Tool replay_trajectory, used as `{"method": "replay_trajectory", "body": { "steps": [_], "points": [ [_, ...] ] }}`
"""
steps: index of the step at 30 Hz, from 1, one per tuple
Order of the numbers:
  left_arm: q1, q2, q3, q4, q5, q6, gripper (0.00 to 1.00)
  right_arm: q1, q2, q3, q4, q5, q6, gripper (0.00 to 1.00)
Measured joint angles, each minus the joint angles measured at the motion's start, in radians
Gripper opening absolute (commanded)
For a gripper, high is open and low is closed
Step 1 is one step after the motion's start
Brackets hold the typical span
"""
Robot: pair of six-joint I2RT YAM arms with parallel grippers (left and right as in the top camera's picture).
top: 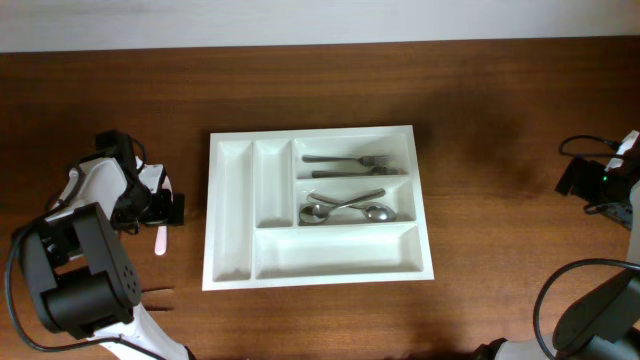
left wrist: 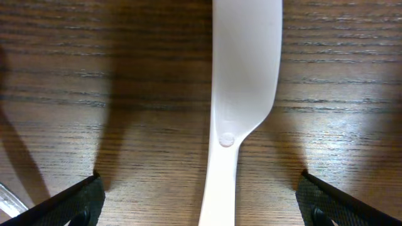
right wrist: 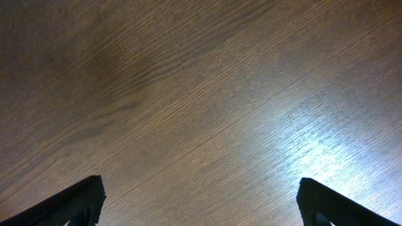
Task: Pack container
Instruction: 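Lower the left gripper onto the knife handle and close on it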
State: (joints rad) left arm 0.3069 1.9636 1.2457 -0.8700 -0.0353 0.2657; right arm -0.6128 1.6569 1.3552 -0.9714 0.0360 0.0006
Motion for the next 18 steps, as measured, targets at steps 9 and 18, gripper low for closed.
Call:
{"method": "replay_trajectory", "body": {
  "steps": [9,18],
  "points": [
    [-0.002,0.0,0.003,0.003,-0.028,-0.023,0.82,0.0,0.0,0.0,0.0,0.0,0.0,0.99],
    [-0.003,0.0,0.003,0.021,-0.029,-0.031,0.4,0.0,0.0,0.0,0.0,0.0,0.0,0.99]
  ]
}}
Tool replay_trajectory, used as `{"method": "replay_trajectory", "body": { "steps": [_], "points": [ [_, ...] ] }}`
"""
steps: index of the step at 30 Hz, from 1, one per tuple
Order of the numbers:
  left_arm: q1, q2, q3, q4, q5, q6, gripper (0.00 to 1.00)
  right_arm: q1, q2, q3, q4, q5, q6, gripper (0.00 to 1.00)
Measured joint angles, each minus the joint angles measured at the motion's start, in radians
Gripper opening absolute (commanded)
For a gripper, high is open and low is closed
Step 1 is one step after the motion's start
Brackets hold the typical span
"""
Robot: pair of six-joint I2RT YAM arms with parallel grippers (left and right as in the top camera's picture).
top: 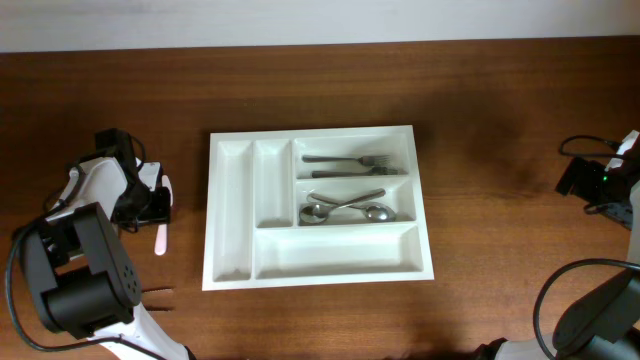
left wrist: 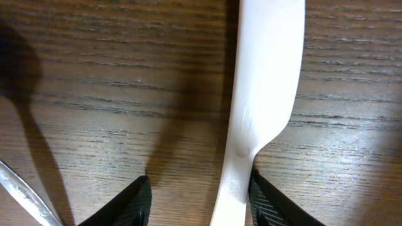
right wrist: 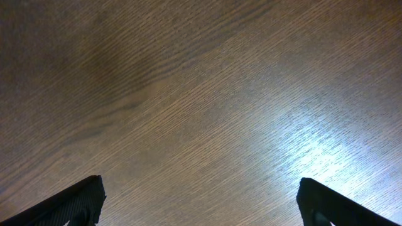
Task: Pack container
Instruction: 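Lower the left gripper onto the knife handle and close on it, then lift the knife into the tray's left compartment and release it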
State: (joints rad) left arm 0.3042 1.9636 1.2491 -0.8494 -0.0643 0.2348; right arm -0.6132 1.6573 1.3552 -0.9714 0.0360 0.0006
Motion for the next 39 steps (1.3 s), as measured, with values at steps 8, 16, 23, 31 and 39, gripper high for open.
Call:
{"method": "replay_trajectory", "body": {
  "steps": [8,16,23,31,39],
  "points": [
    [0.0,0.002,0.0,0.005,0.001,-0.01,0.09,0.0,0.0,0.0,0.0,0.0,0.001,0.99],
    [0.0,0.002,0.0,0.004,0.009,-0.011,0.09,0.0,0.0,0.0,0.0,0.0,0.0,0.99],
    [0.0,0.029,0.059,-0.081,0.016,-0.011,0.09,0.0,0.0,0.0,0.0,0.0,0.0,0.99],
    [-0.057,0.041,0.368,-0.262,0.037,-0.011,0.09,0.0,0.0,0.0,0.0,0.0,0.0,0.99],
    [-0.31,0.039,0.573,-0.436,0.078,-0.163,0.09,0.0,0.0,0.0,0.0,0.0,0.0,0.99]
  ]
}}
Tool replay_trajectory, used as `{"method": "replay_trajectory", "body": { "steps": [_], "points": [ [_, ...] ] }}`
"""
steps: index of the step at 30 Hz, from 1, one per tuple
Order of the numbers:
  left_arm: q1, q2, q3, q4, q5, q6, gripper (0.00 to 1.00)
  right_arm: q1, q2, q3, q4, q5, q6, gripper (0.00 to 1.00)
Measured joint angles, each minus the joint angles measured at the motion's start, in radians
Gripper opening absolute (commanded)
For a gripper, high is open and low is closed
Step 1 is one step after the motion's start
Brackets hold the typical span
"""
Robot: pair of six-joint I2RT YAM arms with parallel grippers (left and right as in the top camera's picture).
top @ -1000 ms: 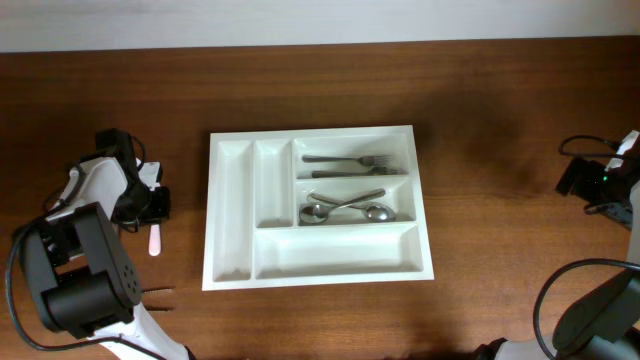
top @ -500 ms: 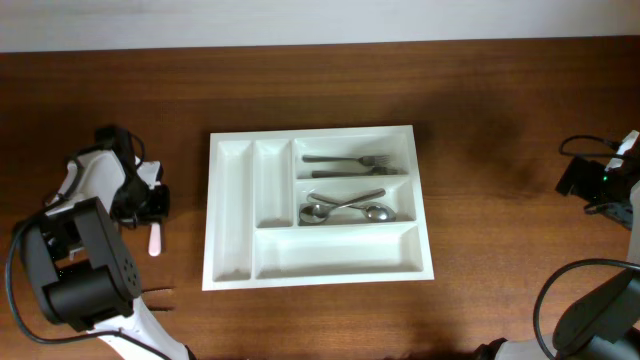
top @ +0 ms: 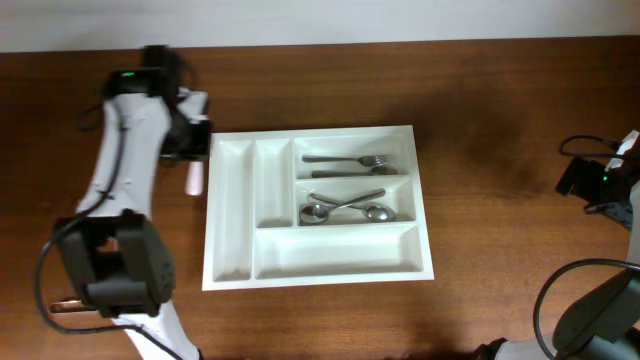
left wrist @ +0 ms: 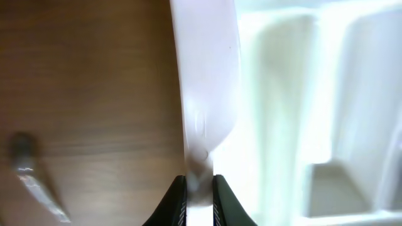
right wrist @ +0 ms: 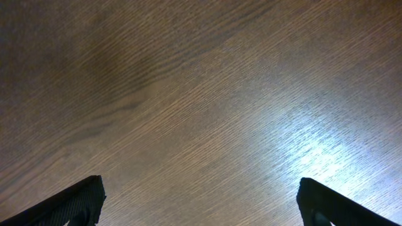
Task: Pack container
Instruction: 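Lift the knife into the tray's left compartment and release it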
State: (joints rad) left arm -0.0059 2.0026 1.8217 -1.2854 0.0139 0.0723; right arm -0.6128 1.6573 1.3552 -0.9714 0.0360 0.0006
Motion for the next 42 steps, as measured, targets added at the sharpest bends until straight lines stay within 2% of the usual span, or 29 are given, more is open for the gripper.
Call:
{"method": "replay_trajectory", "body": {
  "steps": [7,10,12,16,22,29,31,32,33,34,38,40,42],
  "points": [
    [-0.254,0.0,0.002,-0.034,0.051,-0.203,0.1,0.0,0.0,0.0,0.0,0.0,0.001,0.99],
    [-0.313,0.0,0.002,-0.031,0.063,-0.271,0.1,0.0,0.0,0.0,0.0,0.0,0.0,0.99],
    [-0.339,0.0,0.002,-0.03,0.066,-0.316,0.15,0.0,0.0,0.0,0.0,0.0,0.0,0.99],
    [-0.364,0.0,0.002,0.0,0.066,-0.383,0.16,0.0,0.0,0.0,0.0,0.0,0.0,0.99],
    [-0.368,0.0,-0.019,0.058,0.065,-0.422,0.17,0.0,0.0,0.0,0.0,0.0,0.0,0.99],
    [-0.368,0.0,-0.059,0.085,0.056,-0.435,0.26,0.0,0.0,0.0,0.0,0.0,0.0,0.99],
    [-0.368,0.0,-0.059,0.093,0.038,-0.436,0.33,0.0,0.0,0.0,0.0,0.0,0.0,0.99],
    [-0.368,0.0,-0.059,0.095,0.03,-0.436,0.41,0.0,0.0,0.0,0.0,0.0,0.001,0.99],
    [-0.368,0.0,-0.059,0.096,0.018,-0.439,0.53,0.0,0.0,0.0,0.0,0.0,0.0,0.99],
    [-0.368,0.0,-0.059,0.097,0.01,-0.438,0.59,0.0,0.0,0.0,0.0,0.0,0.0,0.99],
    [-0.368,0.0,-0.059,0.098,-0.016,-0.422,0.72,0.0,0.0,0.0,0.0,0.0,0.0,0.99],
    [-0.364,0.0,-0.058,0.094,-0.029,-0.399,0.82,0.0,0.0,0.0,0.0,0.0,0.0,0.99],
    [-0.357,0.0,-0.046,0.062,-0.041,-0.371,0.85,0.0,0.0,0.0,0.0,0.0,0.0,0.99]
  ]
}}
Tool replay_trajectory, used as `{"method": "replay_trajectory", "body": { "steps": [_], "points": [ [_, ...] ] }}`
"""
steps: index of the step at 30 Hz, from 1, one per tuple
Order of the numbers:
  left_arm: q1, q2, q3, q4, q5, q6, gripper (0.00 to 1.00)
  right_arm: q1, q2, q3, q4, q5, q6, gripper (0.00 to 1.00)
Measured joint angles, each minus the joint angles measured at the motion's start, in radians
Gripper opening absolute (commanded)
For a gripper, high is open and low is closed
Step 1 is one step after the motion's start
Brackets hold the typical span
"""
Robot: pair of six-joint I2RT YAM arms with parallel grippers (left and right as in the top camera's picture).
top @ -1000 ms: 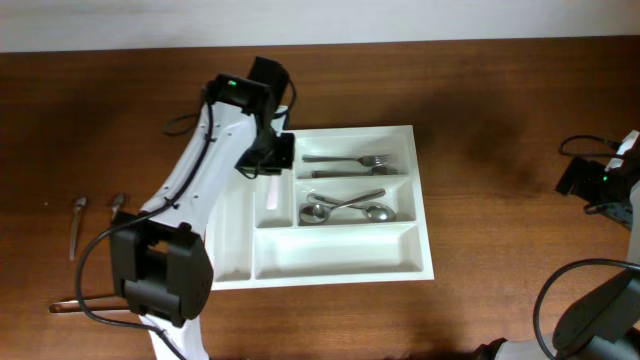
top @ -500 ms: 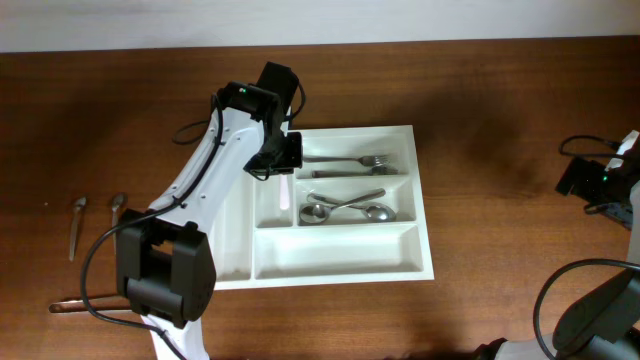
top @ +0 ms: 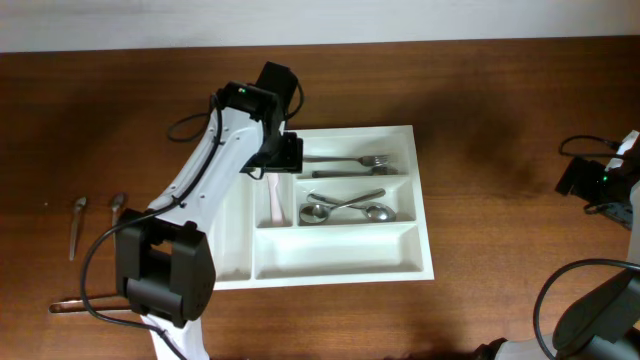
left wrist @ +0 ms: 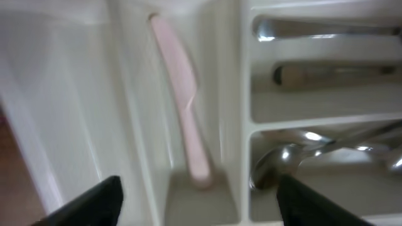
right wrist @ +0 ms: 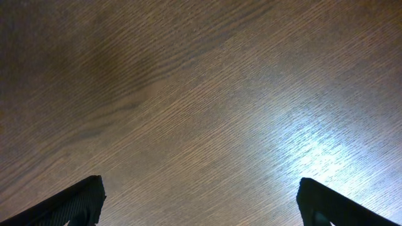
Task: Pack container
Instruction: 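Lift the knife into the tray's left compartment and release it, then move the left gripper back over the metal spoons on the left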
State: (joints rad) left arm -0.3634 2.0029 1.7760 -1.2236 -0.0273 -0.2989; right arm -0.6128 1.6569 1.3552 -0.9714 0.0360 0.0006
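Note:
The white cutlery tray (top: 420, 270) lies mid-table. A white plastic knife (left wrist: 182, 107) lies loose along its narrow second compartment, also seen in the overhead view as the knife (top: 274, 198). My left gripper (left wrist: 198, 210) hovers open just above that compartment, over the knife's handle end, holding nothing; from overhead the left gripper (top: 281, 152) sits over the tray's upper part. Metal forks (top: 345, 160) and spoons (top: 345, 208) fill two right compartments. My right gripper (right wrist: 198, 210) is open over bare wood at the table's far right.
Two small metal utensils (top: 78, 225) lie on the table at the far left, and another thin piece (top: 70, 303) lies near the front left. The tray's wide left compartment (top: 230, 210) and long bottom compartment (top: 335, 250) hold nothing. Cables (top: 600, 205) trail by the right arm.
My left gripper was shut on the knife at the tray's upper left corner. Now it is open over the tray and the knife lies in the narrow compartment. The right arm is unchanged.
My left gripper stood open astride the knife on the table left of the tray. Its fingers then closed in on the handle. Later it held the knife by the tray's upper left corner. Now the knife rests in the narrow compartment, released.

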Motion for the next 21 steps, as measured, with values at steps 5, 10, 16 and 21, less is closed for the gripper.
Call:
{"method": "replay_trajectory", "body": {
  "steps": [5,10,16,21],
  "points": [
    [0.064,0.0,0.109,-0.144,-0.064,0.064,0.99,0.0,0.0,0.0,0.0,0.0,0.0,0.99],
    [0.172,-0.002,0.143,-0.221,-0.172,0.089,0.99,0.0,0.0,0.0,0.0,0.0,0.0,0.99],
    [0.366,-0.002,0.142,-0.272,-0.22,0.098,0.99,0.0,0.0,0.0,0.0,0.0,0.0,0.99],
    [0.515,-0.002,0.134,-0.274,-0.227,0.099,0.99,0.0,0.0,0.0,0.0,0.0,0.0,0.99]
  ]
}}
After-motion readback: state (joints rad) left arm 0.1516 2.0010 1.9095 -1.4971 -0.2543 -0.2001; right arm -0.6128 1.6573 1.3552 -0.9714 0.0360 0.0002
